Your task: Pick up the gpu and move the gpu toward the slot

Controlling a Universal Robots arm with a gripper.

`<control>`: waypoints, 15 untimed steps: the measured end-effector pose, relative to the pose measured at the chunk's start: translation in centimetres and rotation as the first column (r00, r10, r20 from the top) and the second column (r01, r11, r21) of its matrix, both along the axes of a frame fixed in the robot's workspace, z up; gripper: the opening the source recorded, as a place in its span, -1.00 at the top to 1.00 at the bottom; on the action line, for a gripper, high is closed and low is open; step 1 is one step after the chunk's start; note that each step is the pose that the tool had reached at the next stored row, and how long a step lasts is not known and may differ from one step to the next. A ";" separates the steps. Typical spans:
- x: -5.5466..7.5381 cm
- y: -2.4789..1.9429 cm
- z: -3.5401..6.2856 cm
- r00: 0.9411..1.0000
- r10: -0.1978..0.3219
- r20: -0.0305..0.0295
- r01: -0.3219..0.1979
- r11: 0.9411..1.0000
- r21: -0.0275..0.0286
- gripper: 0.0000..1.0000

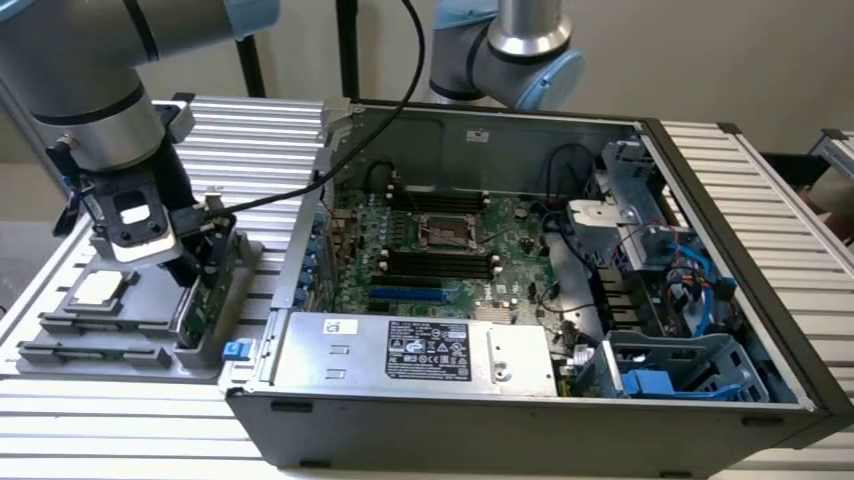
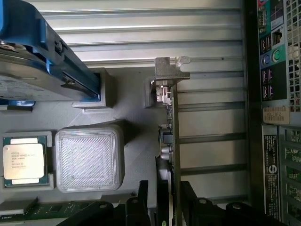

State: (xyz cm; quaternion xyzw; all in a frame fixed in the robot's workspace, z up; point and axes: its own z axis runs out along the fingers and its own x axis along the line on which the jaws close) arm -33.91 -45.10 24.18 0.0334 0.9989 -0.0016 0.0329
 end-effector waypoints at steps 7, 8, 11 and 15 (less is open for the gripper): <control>0.0 0.05 -0.03 1.000 0.000 0.000 0.000 1.000 -0.002 0.23; 0.0 0.05 -0.03 1.000 0.000 0.000 0.000 1.000 -0.003 0.23; 0.1 0.09 -0.04 1.000 0.000 0.001 0.000 1.000 -0.003 0.27; 0.1 0.12 -0.03 1.000 0.000 0.000 0.000 1.000 -0.004 0.41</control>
